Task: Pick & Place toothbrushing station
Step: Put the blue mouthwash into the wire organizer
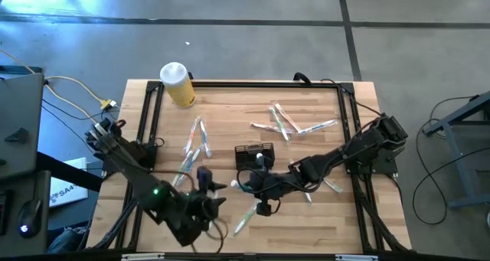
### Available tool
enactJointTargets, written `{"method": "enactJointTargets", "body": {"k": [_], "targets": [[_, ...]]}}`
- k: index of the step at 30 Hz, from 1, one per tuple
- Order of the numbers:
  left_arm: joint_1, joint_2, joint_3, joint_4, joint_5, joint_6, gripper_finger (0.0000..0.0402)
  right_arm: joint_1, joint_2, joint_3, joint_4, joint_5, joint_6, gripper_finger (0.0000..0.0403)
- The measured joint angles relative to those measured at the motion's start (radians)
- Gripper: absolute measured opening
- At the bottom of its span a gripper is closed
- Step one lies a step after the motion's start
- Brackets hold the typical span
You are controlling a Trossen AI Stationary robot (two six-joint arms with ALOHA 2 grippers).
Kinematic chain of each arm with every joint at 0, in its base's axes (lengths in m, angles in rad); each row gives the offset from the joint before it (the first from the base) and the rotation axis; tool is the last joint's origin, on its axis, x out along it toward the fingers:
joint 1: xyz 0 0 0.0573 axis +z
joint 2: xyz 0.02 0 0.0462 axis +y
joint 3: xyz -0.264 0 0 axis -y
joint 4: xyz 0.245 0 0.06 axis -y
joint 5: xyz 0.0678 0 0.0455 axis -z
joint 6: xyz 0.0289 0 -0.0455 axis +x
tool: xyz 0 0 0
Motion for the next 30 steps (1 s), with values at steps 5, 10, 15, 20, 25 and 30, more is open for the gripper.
{"method": "enactJointTargets", "body": {"k": [5, 10, 15, 20, 25, 30], "targets": [[0.069, -0.005, 0.000, -0.008, 0.116, -0.083, 0.0191, 0.000, 0.000, 0.000, 0.004, -0.001, -0.006, 0.0052], [0.148, -0.005, 0.000, 0.001, 0.282, -0.095, 0.0191, 0.000, 0.000, 0.000, 0.001, -0.005, -0.009, 0.0052], [0.191, -0.005, 0.000, 0.014, 0.300, -0.094, 0.0191, 0.000, 0.000, 0.000, -0.003, -0.005, -0.009, 0.0052], [0.208, -0.005, 0.000, 0.046, 0.378, -0.084, 0.0191, 0.000, 0.000, 0.000, -0.009, -0.006, -0.009, 0.0052], [0.206, -0.005, 0.000, 0.064, 0.384, -0.066, 0.0191, 0.000, 0.000, 0.000, -0.009, -0.006, -0.009, 0.0052], [0.206, -0.005, -0.001, 0.063, 0.384, -0.065, 0.0191, 0.000, 0.000, 0.000, -0.009, -0.006, -0.009, 0.0052]]}}
